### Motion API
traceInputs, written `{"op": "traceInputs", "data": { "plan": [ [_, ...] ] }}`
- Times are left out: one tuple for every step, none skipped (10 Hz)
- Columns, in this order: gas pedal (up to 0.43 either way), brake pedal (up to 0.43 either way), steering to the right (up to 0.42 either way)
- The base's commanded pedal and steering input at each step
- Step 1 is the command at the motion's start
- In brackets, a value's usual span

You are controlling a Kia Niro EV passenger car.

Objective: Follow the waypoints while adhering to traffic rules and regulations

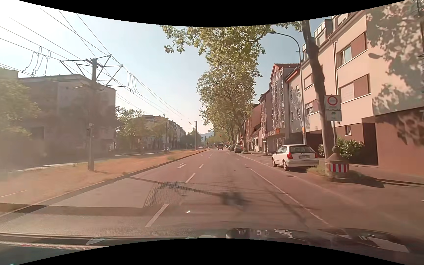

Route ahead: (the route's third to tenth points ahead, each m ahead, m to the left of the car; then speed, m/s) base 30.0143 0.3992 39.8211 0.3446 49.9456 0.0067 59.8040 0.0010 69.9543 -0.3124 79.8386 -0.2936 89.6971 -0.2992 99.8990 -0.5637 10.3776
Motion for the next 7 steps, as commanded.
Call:
{"op": "traceInputs", "data": {
  "plan": [
    [0.087,0.0,0.008],
    [0.087,0.0,0.007],
    [0.087,0.0,0.007],
    [0.087,0.0,0.006],
    [0.087,0.0,0.004],
    [0.087,0.0,0.004],
    [0.087,0.0,0.003]
  ]
}}
